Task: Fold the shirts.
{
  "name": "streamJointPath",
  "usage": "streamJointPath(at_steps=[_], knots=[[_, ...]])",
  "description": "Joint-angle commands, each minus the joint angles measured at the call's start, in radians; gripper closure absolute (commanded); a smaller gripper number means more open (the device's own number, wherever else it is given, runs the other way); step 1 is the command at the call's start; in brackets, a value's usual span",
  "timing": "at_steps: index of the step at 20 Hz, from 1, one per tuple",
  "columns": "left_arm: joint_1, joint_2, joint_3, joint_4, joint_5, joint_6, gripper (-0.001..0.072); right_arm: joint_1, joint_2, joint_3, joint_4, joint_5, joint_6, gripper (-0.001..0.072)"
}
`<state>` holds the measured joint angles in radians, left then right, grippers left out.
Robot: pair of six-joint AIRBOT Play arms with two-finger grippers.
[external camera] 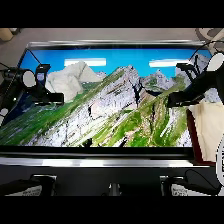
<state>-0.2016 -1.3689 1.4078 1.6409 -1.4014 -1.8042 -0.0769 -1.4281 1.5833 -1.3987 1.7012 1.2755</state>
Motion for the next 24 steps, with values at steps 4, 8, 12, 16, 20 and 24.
streamJointPath(at_steps=[4,8,12,16,20,24], knots=[[0.001,0.0,0.0,0.0,0.0,0.0,-0.0013,0.0,0.001,0.0,0.0,0.0,0.0,0.0065],[0.001,0.0,0.0,0.0,0.0,0.0,-0.0013,0.0,0.001,0.0,0.0,0.0,0.0,0.0065],[0.001,0.0,0.0,0.0,0.0,0.0,-0.0013,0.0,0.001,0.0,0.0,0.0,0.0,0.0065],[0.001,0.0,0.0,0.0,0.0,0.0,-0.0013,0.0,0.001,0.0,0.0,-0.019,0.0,0.0067],[0.0,-0.019,0.0,0.0,0.175,-0.003,-0.0013,0.0,0.001,0.0,-0.008,-0.062,-0.038,0.0071],[0.001,-0.047,0.0,-0.001,0.291,-0.003,-0.0013,0.0,0.0,0.0,-0.042,-0.089,-0.191,0.0165]])
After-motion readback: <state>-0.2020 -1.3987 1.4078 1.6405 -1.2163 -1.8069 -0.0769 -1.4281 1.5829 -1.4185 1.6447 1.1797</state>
